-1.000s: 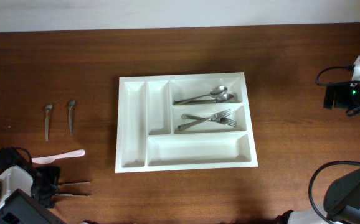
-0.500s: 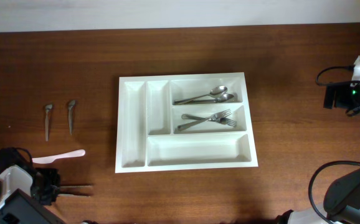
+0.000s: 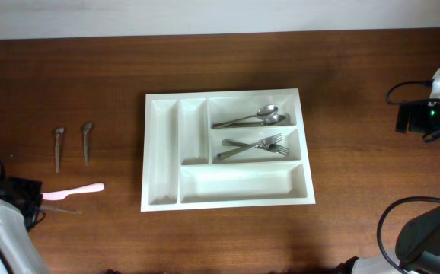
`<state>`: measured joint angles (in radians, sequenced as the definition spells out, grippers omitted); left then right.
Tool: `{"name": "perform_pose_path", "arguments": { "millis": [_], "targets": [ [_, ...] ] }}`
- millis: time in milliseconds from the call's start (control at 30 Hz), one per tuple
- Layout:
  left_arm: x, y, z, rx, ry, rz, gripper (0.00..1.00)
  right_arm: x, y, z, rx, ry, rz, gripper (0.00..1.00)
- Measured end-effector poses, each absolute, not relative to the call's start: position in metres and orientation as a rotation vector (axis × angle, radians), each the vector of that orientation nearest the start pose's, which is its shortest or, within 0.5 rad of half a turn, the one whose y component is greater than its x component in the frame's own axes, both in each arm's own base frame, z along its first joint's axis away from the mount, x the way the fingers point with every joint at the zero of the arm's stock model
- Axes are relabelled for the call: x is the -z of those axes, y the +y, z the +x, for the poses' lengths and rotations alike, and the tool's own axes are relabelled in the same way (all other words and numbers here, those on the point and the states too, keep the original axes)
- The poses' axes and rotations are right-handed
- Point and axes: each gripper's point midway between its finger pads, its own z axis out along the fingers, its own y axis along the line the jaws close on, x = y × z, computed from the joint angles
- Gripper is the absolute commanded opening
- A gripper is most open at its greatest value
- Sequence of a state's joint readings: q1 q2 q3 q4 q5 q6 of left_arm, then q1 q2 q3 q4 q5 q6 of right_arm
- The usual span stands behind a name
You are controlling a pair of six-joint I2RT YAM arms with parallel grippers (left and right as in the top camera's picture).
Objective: Pack container
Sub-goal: 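Lift the sticks with the left gripper and carry them over the tray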
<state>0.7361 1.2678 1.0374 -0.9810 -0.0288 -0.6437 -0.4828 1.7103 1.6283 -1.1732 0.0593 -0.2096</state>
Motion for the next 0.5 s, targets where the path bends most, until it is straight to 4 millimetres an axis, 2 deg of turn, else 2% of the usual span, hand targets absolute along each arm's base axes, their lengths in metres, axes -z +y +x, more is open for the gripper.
{"name": "perform_pose_path", "arguments": {
  "millis": [133, 267, 500],
  "targets": [
    [-0.161, 0.176, 0.213, -0.039, 2.125, -1.658, 0.02, -0.181, -0.186, 0.334, 0.234, 2.827, 0.403, 0.99],
    [-0.180, 0.149, 0.228, 0.049, 2.140, -1.511, 0.02, -0.181, -0.186, 0.334, 0.234, 2.827, 0.402, 0.99],
    [-0.204, 0.074, 0.268, 0.303, 2.239, -1.159, 0.02, -0.181, -0.186, 0.334, 0.234, 2.827, 0.403, 0.99]
  ]
}}
